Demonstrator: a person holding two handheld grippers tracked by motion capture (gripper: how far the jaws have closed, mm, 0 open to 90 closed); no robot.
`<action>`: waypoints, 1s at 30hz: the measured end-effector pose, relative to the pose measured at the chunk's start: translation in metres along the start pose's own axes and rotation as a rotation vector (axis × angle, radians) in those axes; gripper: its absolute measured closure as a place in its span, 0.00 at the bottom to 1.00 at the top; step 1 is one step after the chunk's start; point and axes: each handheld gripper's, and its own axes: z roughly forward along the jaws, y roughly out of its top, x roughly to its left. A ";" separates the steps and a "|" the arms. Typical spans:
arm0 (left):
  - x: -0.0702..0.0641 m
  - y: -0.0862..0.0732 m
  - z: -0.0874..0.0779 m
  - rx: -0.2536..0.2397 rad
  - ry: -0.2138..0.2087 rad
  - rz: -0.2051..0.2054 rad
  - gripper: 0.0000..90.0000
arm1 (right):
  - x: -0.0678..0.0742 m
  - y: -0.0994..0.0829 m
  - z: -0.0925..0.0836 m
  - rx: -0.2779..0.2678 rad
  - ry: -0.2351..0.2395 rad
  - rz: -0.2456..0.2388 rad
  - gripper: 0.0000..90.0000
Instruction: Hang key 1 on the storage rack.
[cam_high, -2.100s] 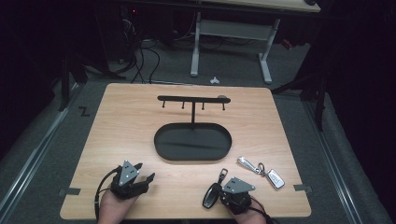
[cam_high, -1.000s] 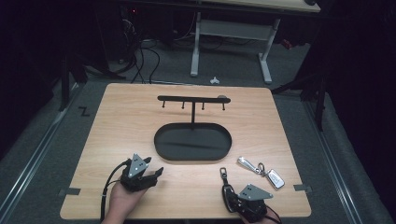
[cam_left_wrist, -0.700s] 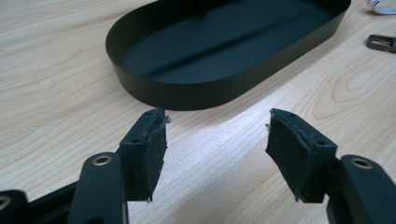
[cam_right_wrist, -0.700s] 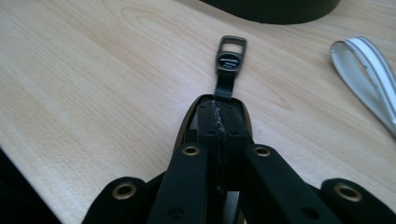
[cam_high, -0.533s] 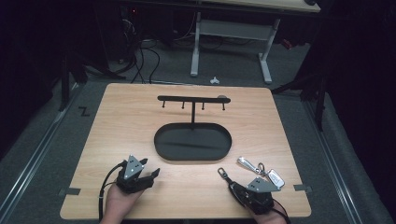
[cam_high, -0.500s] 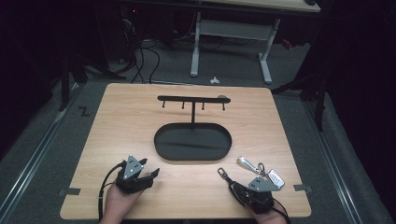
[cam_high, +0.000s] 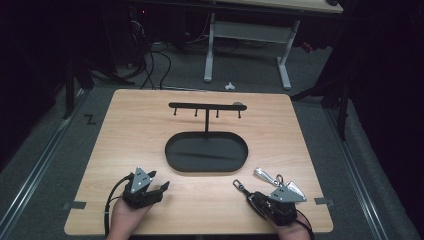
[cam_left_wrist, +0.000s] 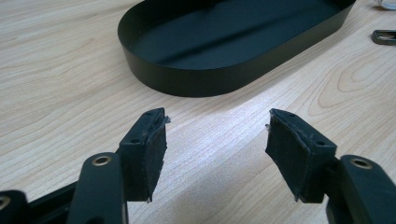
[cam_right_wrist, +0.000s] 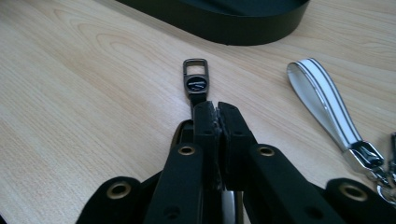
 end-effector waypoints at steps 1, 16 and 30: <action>0.000 0.000 0.000 0.000 0.001 0.000 0.42 | -0.001 0.000 -0.001 0.000 -0.003 0.003 0.95; 0.002 -0.006 -0.003 0.021 -0.001 0.005 0.42 | -0.028 0.007 0.000 0.054 -0.067 0.072 0.87; -0.001 -0.008 -0.007 0.016 -0.013 0.032 0.44 | -0.041 0.019 0.002 0.127 -0.108 0.108 1.00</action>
